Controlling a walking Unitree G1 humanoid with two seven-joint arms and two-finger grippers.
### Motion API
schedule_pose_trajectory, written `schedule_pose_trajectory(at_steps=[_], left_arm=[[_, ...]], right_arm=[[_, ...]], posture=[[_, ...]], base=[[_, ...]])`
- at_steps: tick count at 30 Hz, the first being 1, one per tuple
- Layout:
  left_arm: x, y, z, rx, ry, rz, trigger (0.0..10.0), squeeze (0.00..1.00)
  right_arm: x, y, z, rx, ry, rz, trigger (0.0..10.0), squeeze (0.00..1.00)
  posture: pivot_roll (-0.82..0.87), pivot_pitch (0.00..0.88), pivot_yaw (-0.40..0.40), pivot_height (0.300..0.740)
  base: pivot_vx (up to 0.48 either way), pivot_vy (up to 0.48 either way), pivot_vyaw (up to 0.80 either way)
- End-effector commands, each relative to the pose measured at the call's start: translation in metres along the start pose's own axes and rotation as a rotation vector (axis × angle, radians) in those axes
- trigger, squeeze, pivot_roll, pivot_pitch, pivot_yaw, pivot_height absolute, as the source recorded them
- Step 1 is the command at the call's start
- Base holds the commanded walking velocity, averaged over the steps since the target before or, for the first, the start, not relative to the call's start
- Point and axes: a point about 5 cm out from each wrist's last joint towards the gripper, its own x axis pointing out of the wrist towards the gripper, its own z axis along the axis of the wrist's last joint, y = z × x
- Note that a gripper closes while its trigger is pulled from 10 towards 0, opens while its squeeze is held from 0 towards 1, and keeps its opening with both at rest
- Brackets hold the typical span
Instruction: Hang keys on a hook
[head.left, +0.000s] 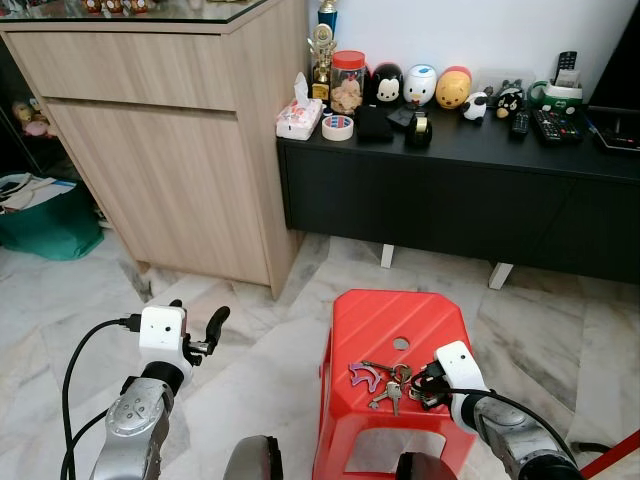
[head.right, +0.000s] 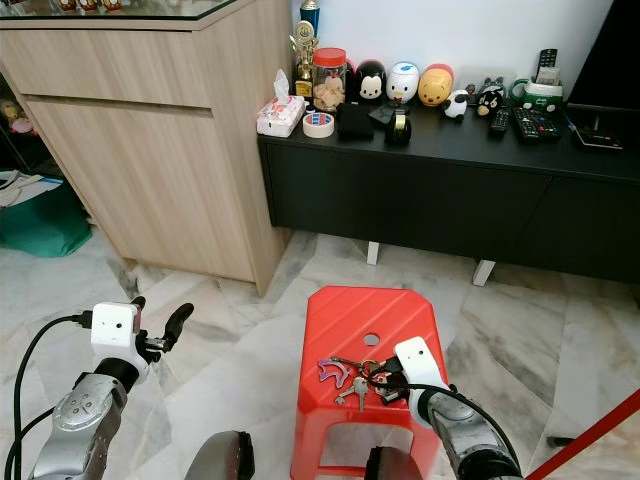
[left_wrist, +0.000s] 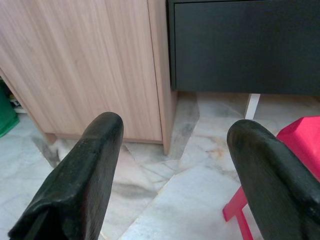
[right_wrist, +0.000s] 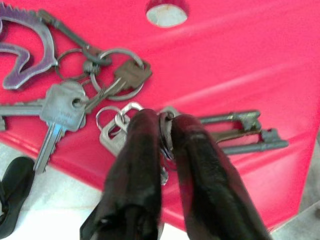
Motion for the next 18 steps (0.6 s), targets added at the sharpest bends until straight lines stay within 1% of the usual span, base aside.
schedule_pose_trajectory(at_steps=[1, 3, 4, 13, 15, 18], left_arm=[[0.001, 0.0028, 0.0015, 0.018, 0.001, -0.002, 10.0, 0.0], [0.0011, 0.0024, 0.0015, 0.017, 0.001, -0.004, 10.0, 0.0], [0.0011, 0.0025, 0.0014, 0.016, 0.002, -0.004, 10.0, 0.0], [0.001, 0.0032, 0.0011, 0.018, 0.003, -0.003, 10.0, 0.0], [0.0011, 0.0031, 0.0011, 0.019, 0.003, -0.003, 10.0, 0.0], [0.0011, 0.0032, 0.0011, 0.019, 0.003, -0.004, 10.0, 0.0]], right_arm=[[0.0002, -0.0009, 0.0012, 0.011, 0.0, -0.006, 10.0, 1.0], [0.0003, -0.002, 0.0017, 0.011, 0.001, -0.018, 10.0, 1.0], [0.0004, -0.0019, 0.0018, 0.011, 0.001, -0.018, 10.0, 0.0], [0.0007, -0.0022, 0.0025, 0.007, 0.004, -0.021, 10.0, 0.0], [0.0006, -0.0029, 0.0028, -0.013, 0.007, -0.026, 10.0, 0.0], [0.0006, -0.0031, 0.0031, -0.014, 0.007, -0.027, 10.0, 0.0]], posture=[[0.08, 0.0, 0.015, 0.608], [0.08, 0.0, 0.014, 0.608], [0.08, 0.0, 0.014, 0.608], [0.08, 0.0, 0.015, 0.608], [0.08, 0.0, 0.016, 0.608], [0.08, 0.0, 0.016, 0.608]], base=[[0.0, 0.0, 0.0], [0.0, 0.0, 0.0], [0.0, 0.0, 0.0], [0.0, 0.0, 0.0], [0.0, 0.0, 0.0], [0.0, 0.0, 0.0]])
